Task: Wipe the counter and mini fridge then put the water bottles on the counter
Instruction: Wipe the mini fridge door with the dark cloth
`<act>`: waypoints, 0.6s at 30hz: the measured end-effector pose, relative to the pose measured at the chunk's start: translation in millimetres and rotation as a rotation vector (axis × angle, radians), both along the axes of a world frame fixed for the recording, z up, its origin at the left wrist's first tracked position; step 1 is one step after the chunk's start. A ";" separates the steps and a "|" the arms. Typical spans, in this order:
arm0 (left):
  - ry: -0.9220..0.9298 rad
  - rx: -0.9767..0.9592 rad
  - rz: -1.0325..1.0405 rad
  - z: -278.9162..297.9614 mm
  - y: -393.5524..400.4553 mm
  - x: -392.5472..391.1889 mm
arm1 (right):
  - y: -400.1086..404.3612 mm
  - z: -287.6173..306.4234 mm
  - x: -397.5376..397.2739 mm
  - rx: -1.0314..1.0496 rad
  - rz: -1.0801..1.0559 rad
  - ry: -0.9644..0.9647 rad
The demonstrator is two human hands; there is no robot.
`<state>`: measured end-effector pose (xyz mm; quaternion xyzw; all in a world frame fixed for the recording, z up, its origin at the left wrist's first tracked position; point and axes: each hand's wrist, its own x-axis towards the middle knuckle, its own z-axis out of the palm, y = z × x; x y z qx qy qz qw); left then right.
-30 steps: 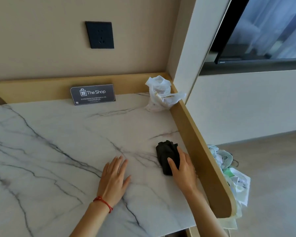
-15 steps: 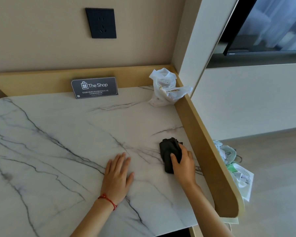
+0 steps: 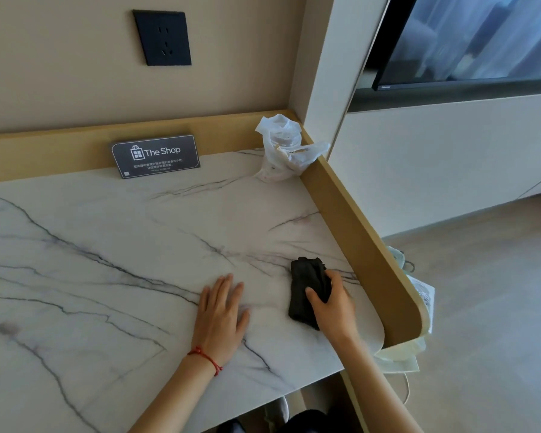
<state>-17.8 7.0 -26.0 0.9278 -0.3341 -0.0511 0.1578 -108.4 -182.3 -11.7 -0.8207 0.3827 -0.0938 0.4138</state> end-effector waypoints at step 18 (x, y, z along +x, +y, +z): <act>-0.023 -0.085 -0.065 2.4 37.6 -65.6 | 40.8 0.8 -59.1 0.110 -0.077 -0.119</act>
